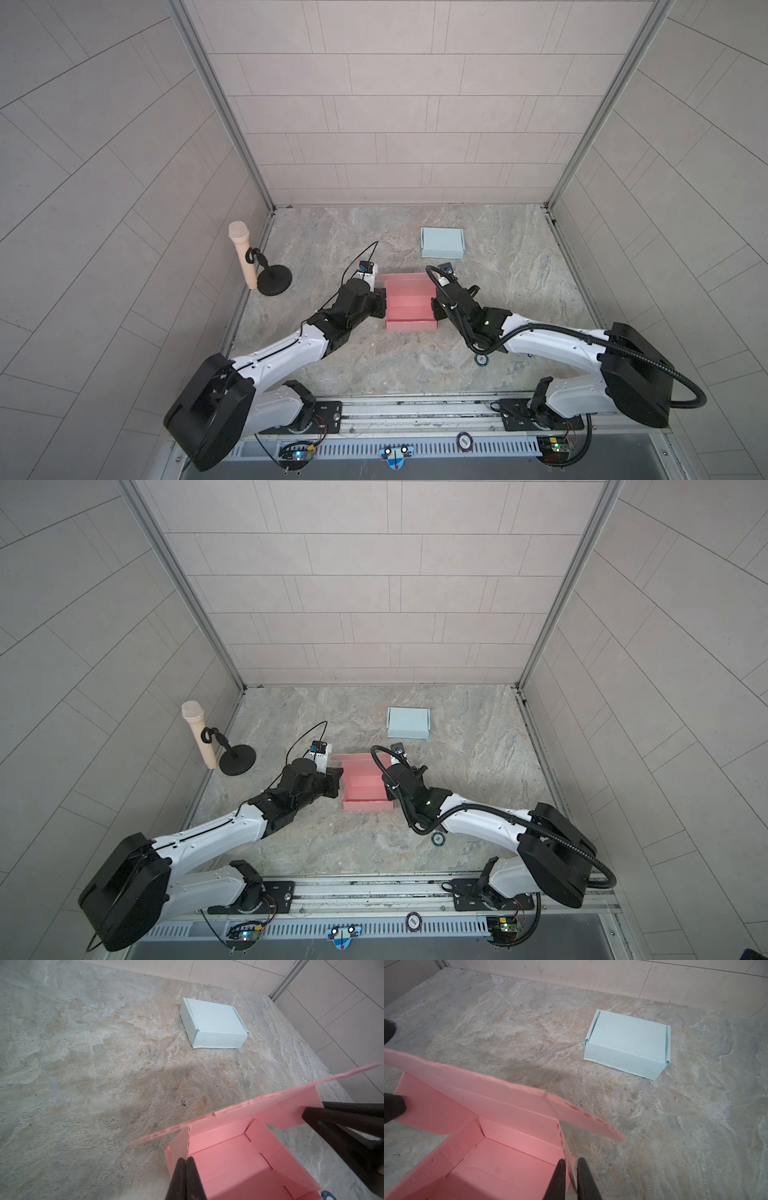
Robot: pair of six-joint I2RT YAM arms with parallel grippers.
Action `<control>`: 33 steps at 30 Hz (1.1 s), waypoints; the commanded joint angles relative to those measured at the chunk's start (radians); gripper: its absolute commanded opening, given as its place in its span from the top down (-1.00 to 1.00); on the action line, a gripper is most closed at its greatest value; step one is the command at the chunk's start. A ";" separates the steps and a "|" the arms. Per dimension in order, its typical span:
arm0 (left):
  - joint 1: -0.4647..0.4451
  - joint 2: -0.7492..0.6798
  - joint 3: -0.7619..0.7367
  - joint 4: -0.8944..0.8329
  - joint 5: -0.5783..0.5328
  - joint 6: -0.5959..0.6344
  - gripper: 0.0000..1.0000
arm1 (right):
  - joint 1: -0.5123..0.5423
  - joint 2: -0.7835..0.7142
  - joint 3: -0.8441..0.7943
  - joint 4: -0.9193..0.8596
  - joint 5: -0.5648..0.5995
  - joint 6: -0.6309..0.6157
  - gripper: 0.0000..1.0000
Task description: Fold the paper box
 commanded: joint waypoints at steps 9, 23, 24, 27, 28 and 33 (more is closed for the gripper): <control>-0.022 -0.075 -0.038 0.058 -0.028 -0.057 1.00 | 0.077 0.060 0.138 -0.123 0.112 0.072 0.71; -0.092 -0.087 -0.142 0.211 -0.139 -0.035 1.00 | 0.102 0.135 0.131 -0.089 0.125 0.096 0.72; -0.097 -0.085 -0.154 0.231 -0.145 -0.031 1.00 | 0.105 0.136 0.129 -0.087 0.125 0.096 0.73; -0.099 -0.081 -0.183 0.263 -0.169 -0.030 1.00 | 0.119 0.135 0.127 -0.090 0.137 0.098 0.73; -0.099 -0.081 -0.192 0.274 -0.174 -0.030 1.00 | 0.124 0.132 0.126 -0.091 0.142 0.097 0.73; -0.110 -0.080 -0.243 0.338 -0.191 -0.040 1.00 | 0.149 0.118 0.099 -0.081 0.166 0.107 0.73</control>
